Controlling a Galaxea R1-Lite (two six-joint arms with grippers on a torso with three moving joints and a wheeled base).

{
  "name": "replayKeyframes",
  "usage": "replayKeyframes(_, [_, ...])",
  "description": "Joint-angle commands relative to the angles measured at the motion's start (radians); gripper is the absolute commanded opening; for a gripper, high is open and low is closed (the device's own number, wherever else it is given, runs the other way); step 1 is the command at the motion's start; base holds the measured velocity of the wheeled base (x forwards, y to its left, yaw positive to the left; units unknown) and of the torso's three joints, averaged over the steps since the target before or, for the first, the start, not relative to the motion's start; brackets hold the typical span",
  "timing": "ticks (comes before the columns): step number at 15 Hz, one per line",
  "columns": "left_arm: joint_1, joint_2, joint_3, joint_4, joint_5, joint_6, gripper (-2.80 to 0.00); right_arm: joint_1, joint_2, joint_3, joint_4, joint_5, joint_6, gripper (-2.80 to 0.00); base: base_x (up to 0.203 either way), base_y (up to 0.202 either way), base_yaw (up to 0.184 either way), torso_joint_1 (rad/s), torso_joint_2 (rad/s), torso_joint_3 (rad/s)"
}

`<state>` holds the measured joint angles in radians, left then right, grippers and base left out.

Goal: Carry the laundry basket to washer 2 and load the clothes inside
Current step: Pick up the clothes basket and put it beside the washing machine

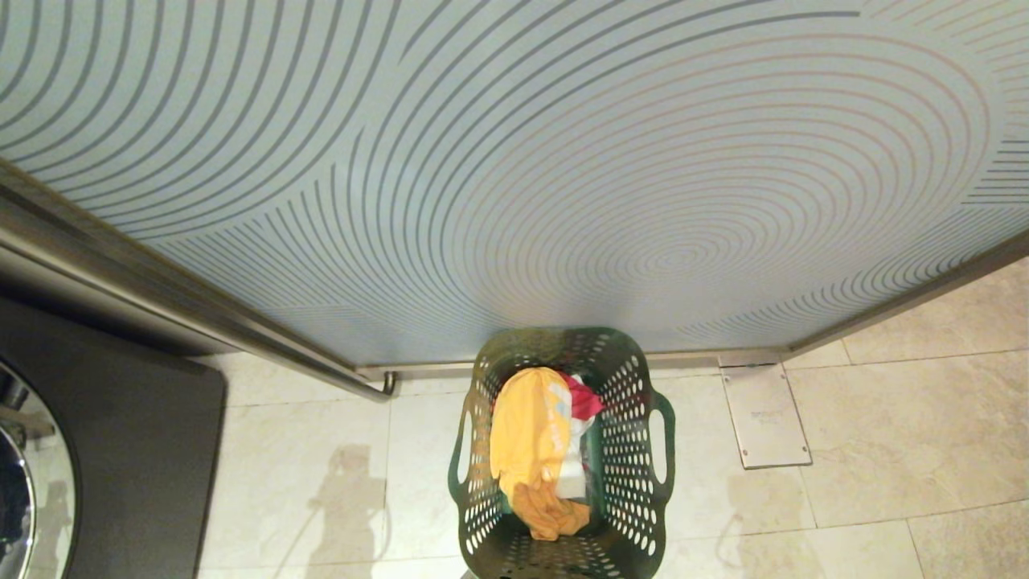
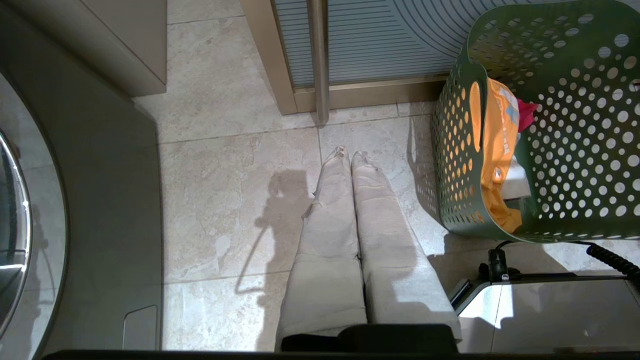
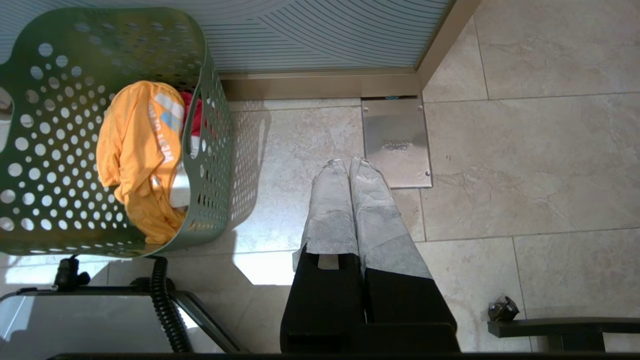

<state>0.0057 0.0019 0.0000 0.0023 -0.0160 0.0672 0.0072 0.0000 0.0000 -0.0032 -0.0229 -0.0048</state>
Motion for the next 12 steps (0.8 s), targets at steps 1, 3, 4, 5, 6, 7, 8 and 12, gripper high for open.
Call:
replayKeyframes(1, [0.0, 0.0, 0.0, -0.001, 0.0, 0.0, -2.8, 0.0, 0.0, 0.0, 0.0, 0.004, -0.017, -2.8, 0.0, 0.0, 0.0, 0.0, 0.0, 0.0])
replayKeyframes(3, [0.0, 0.002, -0.003, 0.004, -0.009, 0.016, -2.8, 0.0, 0.0, -0.002, 0.005, 0.035, -0.095, -2.8, 0.0, 0.0, 0.0, 0.0, 0.0, 0.0])
replayKeyframes(4, [0.002, 0.001, -0.005, 0.008, -0.006, 0.02, -2.8, 0.0, 0.0, -0.004, 0.007, 0.054, -0.148, -2.8, 0.0, 0.0, 0.0, 0.0, 0.0, 0.0])
replayKeyframes(5, [0.002, 0.0, -0.003, -0.001, 0.002, 0.029, -2.8, 0.0, 0.0, -0.005, -0.003, 0.055, -0.188, -2.8, 0.0, 0.0, 0.0, 0.0, 0.0, 0.0])
replayKeyframes(6, [0.002, 0.0, -0.002, -0.007, 0.001, 0.039, -2.8, 0.0, 0.003, -0.036, -0.002, 0.053, -0.212, -2.8, 0.0, 0.0, 0.0, 0.0, 0.0, 0.0])
replayKeyframes(7, [0.002, 0.0, -0.002, -0.02, -0.002, 0.06, -2.8, 0.0, 0.023, -0.11, 0.019, 0.054, -0.231, -2.8, 0.0, 0.0, 0.0, 0.0, 0.0, 0.0])
replayKeyframes(8, [0.002, 0.002, -0.002, -0.021, -0.006, 0.082, -2.8, 0.0, 0.073, -0.227, 0.053, 0.055, -0.237, -2.8, 0.0, 0.0, 0.0, 0.0, 0.0, 0.0])
replayKeyframes(12, [0.002, 0.0, -0.019, -0.041, -0.008, 0.083, -2.8, -0.001, 0.451, -0.609, 0.141, 0.053, -0.148, -2.8, 0.0, 0.0, 0.0, 0.0, 0.0, 0.0])
